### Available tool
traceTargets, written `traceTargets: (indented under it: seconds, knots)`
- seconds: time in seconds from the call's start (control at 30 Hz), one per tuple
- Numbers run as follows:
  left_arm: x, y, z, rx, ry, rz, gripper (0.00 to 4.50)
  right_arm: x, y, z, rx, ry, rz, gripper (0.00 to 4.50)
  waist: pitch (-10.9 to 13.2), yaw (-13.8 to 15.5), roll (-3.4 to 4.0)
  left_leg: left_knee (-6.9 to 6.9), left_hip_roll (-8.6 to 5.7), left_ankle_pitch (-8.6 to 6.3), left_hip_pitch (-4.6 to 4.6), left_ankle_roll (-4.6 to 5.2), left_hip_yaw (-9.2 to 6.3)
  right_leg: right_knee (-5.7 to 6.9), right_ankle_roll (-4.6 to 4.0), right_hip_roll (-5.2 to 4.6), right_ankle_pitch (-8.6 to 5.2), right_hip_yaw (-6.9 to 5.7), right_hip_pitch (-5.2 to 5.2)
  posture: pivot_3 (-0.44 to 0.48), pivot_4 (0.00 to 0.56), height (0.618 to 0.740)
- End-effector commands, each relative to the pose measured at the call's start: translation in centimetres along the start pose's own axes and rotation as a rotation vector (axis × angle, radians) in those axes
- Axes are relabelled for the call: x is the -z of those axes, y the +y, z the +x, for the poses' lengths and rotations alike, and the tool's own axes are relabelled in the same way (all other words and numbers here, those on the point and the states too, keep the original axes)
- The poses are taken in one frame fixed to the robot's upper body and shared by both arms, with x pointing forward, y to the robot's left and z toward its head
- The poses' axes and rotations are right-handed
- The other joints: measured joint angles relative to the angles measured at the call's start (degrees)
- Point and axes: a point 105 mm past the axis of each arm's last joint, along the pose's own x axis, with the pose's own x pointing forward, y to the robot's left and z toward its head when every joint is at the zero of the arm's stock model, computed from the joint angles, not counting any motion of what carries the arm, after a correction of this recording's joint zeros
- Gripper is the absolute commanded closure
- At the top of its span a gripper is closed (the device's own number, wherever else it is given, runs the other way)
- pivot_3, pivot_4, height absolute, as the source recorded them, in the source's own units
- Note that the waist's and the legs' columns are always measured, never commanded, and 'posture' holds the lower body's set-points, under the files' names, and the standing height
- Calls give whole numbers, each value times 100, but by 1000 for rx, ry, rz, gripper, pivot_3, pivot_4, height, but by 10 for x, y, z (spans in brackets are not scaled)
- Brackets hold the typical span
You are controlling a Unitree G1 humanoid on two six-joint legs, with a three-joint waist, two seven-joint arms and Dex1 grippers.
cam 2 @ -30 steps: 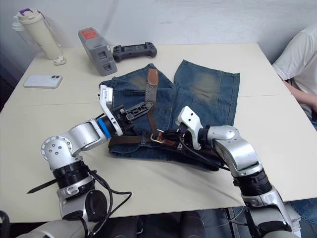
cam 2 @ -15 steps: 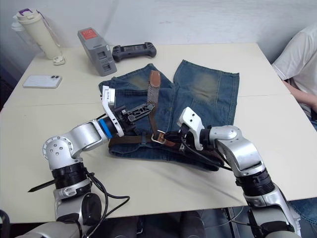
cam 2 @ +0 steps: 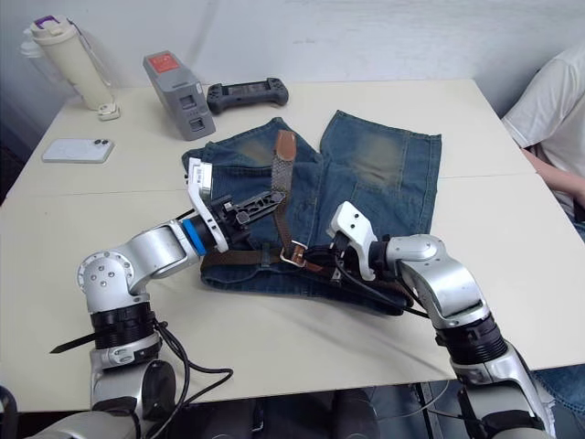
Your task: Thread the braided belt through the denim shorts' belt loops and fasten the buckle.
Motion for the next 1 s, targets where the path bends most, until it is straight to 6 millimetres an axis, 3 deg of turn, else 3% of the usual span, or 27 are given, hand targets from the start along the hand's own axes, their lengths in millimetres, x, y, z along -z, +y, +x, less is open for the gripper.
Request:
traceTargets:
  seconds: [0.03, 0.37, 1.0]
  knots:
    - [-3, -8, -1, 41, -15, 7, 4500, -6, 0, -7, 6, -15, -20, 4459, 0, 0, 0, 0, 0, 0, 0, 0, 0, 0, 0, 0, 0, 0, 0, 0, 150, 740]
    - [-3, -9, -2, 44, -8, 8, 4500, -9, -6, -17, 29, -26, -14, 4459, 0, 4, 0, 0, 0, 0, 0, 0, 0, -1, 0, 0, 0, 0, 0, 0, 150, 740]
    - [0, -9, -4, 39, -5, 4, 4500, -15, 1, 4, -21, -56, -23, 4459, 0, -1, 0, -2, 0, 0, 0, 0, -1, -2, 0, 0, 0, 0, 0, 0, 150, 740]
